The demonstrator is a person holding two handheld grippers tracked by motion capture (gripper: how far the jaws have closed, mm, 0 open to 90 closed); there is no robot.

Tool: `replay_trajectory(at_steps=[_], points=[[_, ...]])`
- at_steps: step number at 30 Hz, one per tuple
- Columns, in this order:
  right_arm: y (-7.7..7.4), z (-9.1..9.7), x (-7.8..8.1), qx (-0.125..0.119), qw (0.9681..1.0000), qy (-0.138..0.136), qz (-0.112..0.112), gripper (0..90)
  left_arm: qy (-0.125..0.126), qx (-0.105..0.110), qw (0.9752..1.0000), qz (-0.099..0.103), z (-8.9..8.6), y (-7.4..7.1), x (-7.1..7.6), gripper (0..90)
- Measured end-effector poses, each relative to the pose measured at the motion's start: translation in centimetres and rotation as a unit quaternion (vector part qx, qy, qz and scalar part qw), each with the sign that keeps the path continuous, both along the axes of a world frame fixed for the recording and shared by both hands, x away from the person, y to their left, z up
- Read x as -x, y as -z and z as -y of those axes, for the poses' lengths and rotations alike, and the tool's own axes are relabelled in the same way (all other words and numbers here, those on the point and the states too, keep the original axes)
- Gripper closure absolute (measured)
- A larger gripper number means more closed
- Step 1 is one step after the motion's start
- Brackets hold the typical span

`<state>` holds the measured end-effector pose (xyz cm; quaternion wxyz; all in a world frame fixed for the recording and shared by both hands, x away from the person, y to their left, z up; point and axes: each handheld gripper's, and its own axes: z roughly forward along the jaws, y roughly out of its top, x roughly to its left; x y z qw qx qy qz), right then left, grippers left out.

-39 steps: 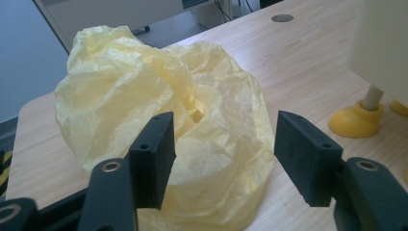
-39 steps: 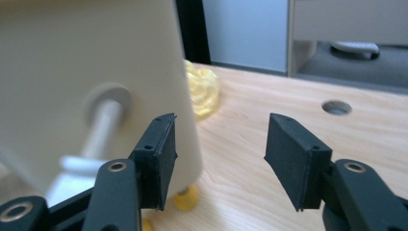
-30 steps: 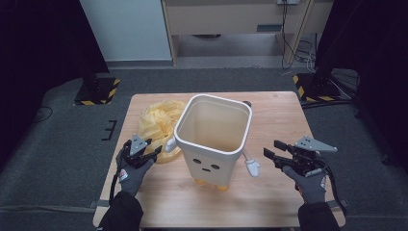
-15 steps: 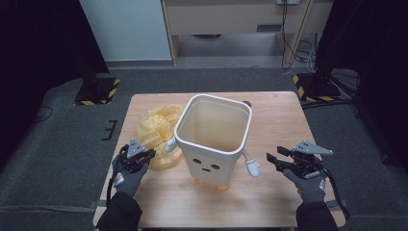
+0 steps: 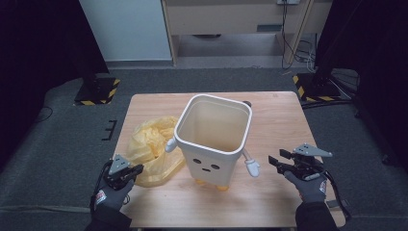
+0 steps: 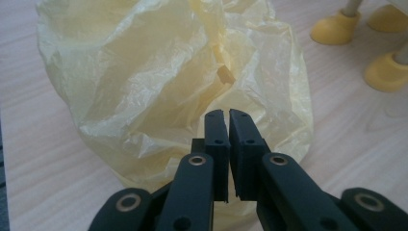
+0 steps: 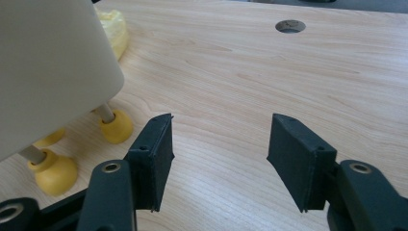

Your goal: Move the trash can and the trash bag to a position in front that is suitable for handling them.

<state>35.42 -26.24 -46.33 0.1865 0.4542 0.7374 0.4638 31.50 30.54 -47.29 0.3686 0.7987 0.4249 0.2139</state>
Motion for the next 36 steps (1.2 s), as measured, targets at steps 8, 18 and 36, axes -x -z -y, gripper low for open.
replay_trajectory(at_steps=[8,18,36], points=[[0.3,-0.2,0.0,0.011,0.9999,0.003,-0.002,40.4,-0.006,0.034,0.9992,0.019,-0.3,-0.5,1.7,74.7],[-0.1,0.1,-0.1,0.000,0.9998,0.017,0.012,42.2,-0.035,0.128,0.9870,0.091,-0.9,-1.1,1.4,46.2],[-2.6,0.6,-0.5,-0.035,0.9957,0.060,0.061,42.2,-0.004,0.121,0.9866,0.110,0.0,-0.9,1.1,43.5]])
